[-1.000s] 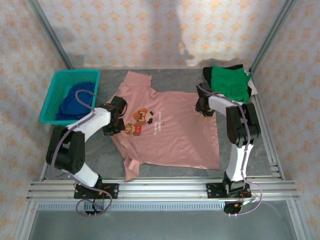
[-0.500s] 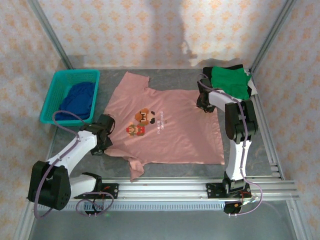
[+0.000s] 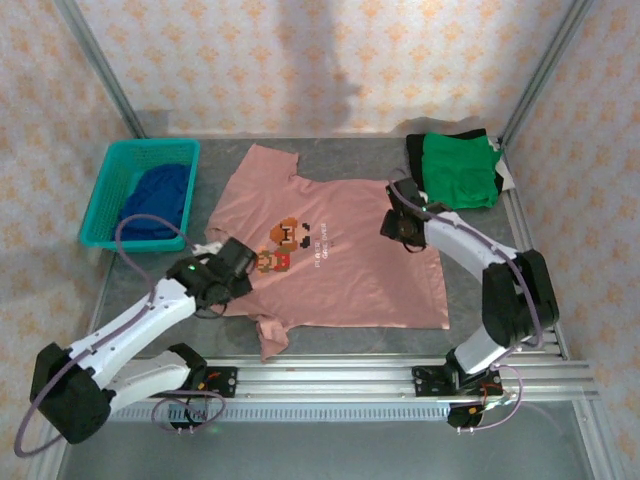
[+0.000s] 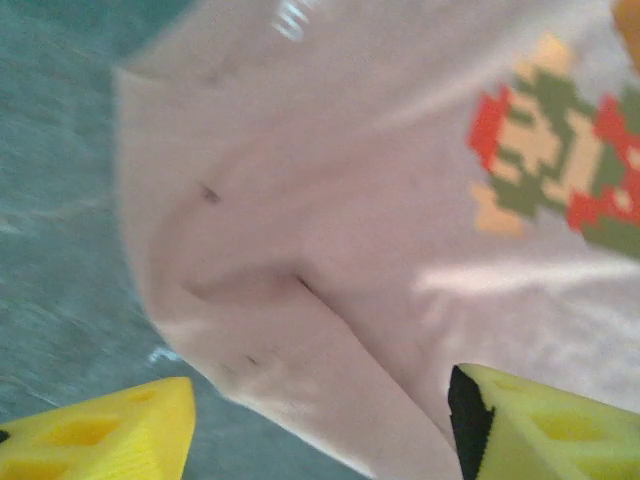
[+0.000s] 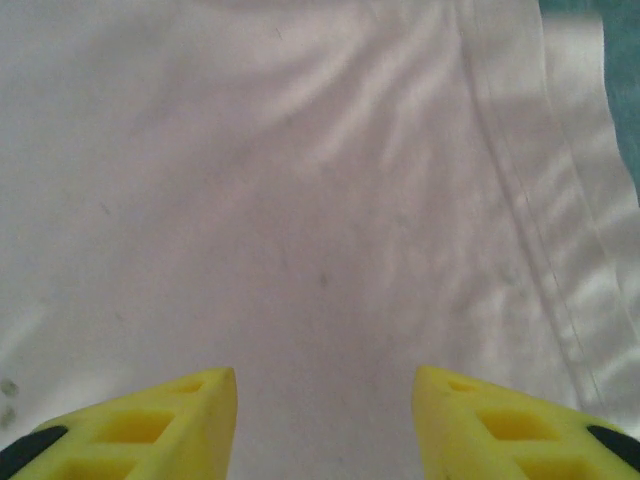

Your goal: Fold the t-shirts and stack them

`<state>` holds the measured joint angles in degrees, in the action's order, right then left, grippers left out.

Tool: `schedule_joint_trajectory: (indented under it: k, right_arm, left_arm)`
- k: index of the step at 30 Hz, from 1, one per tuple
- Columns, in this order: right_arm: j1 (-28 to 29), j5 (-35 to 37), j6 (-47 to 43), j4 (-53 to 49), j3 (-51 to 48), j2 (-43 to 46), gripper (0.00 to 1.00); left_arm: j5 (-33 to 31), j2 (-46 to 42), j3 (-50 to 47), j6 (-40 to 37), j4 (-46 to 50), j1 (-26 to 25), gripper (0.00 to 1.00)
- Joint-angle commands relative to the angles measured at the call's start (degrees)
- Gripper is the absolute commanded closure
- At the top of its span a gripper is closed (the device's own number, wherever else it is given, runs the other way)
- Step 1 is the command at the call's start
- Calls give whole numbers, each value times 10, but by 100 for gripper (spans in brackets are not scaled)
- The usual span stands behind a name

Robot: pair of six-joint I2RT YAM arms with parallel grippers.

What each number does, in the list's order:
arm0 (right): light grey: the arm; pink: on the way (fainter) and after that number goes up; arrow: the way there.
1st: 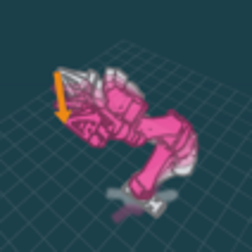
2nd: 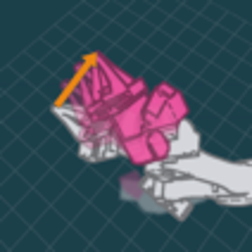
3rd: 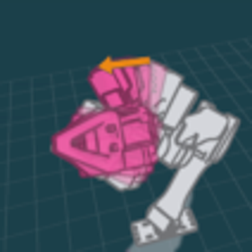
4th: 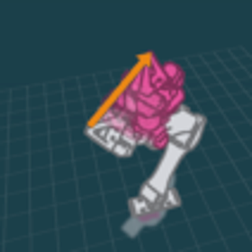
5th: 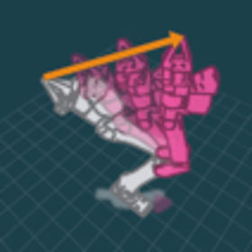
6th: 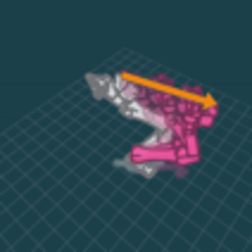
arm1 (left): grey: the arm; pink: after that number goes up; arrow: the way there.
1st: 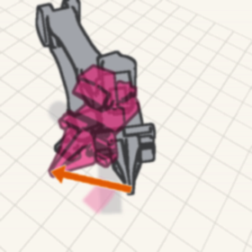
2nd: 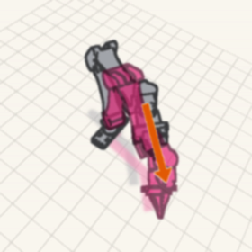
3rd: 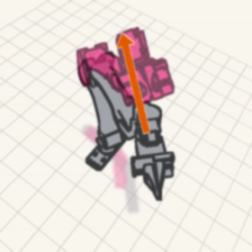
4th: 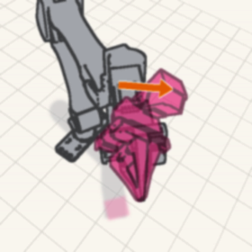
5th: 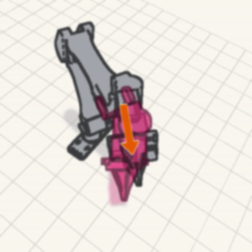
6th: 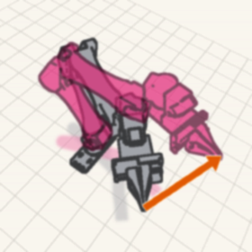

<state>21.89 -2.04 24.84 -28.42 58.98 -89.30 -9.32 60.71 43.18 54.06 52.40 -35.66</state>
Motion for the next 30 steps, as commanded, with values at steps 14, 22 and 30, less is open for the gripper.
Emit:
schedule_joint_trajectory:
  k: [14,22,30]
  right_arm:
    - [6,12,18,-20,-112,59,49]
    - [-10,41,17,-31,-98,25,49]
    - [-27,23,52,-81,-115,90,47]
  left_arm:
    - [-3,73,-66,176,-32,-150,73]
    - [-24,-80,-137,233,27,-151,100]
    - [-67,-291,-186,295,99,-150,83]
